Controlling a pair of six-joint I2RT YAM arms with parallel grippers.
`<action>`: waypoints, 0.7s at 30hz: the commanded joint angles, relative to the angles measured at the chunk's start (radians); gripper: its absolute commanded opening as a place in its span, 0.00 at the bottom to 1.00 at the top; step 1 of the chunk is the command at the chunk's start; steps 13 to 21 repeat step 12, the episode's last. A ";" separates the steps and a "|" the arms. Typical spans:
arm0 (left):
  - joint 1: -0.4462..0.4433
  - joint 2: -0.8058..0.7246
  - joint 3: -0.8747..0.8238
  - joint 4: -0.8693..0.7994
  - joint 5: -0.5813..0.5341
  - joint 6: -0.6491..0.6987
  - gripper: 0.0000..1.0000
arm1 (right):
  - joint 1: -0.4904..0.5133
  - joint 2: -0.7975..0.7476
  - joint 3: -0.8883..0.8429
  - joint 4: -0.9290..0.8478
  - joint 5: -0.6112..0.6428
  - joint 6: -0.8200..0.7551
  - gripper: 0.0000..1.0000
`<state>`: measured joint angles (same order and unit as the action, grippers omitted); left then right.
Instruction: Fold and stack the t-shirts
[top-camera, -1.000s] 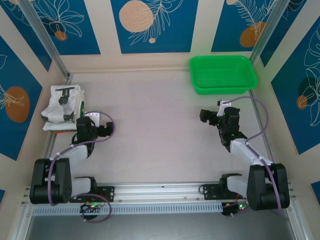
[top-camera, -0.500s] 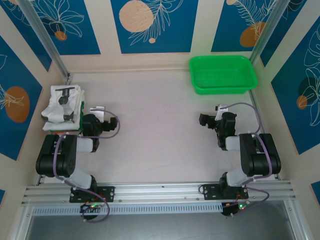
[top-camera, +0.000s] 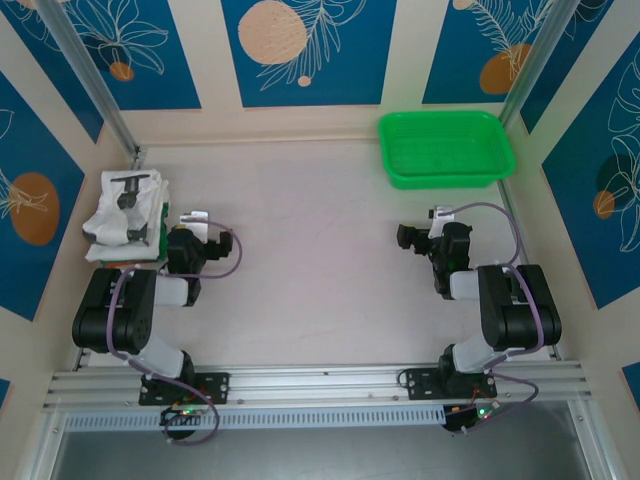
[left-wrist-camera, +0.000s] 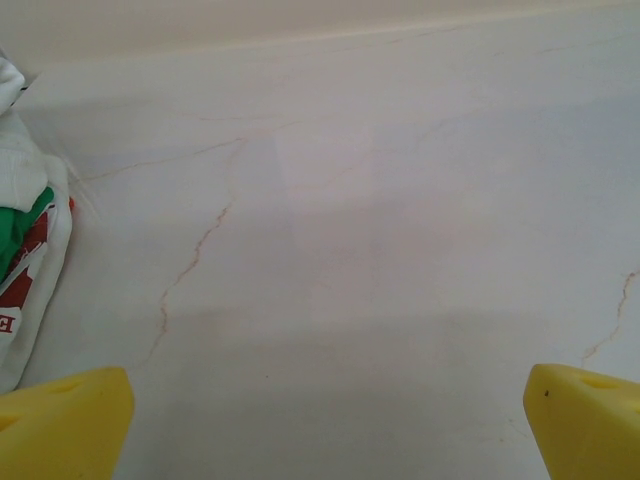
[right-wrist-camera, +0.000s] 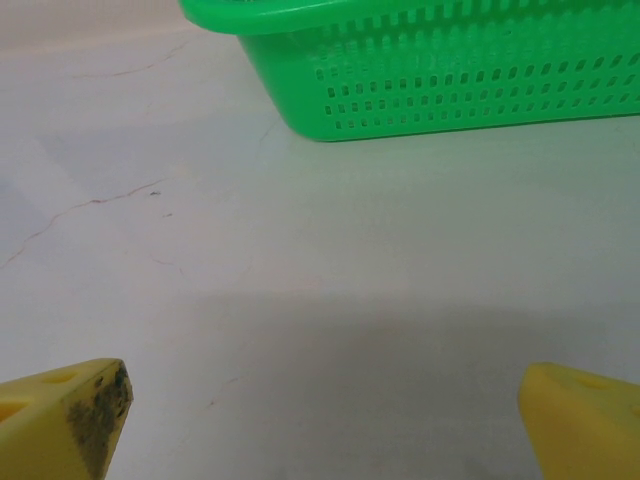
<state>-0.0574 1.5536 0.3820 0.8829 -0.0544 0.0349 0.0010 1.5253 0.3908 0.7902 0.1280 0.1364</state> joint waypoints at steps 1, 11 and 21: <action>-0.010 0.002 -0.001 0.031 0.005 0.015 1.00 | 0.005 -0.002 0.018 0.030 0.010 -0.022 0.99; -0.009 0.003 0.000 0.029 0.017 0.019 1.00 | 0.005 -0.004 0.015 0.036 0.009 -0.023 0.99; -0.009 0.003 0.000 0.031 0.018 0.018 1.00 | 0.007 -0.004 0.013 0.040 0.009 -0.026 0.99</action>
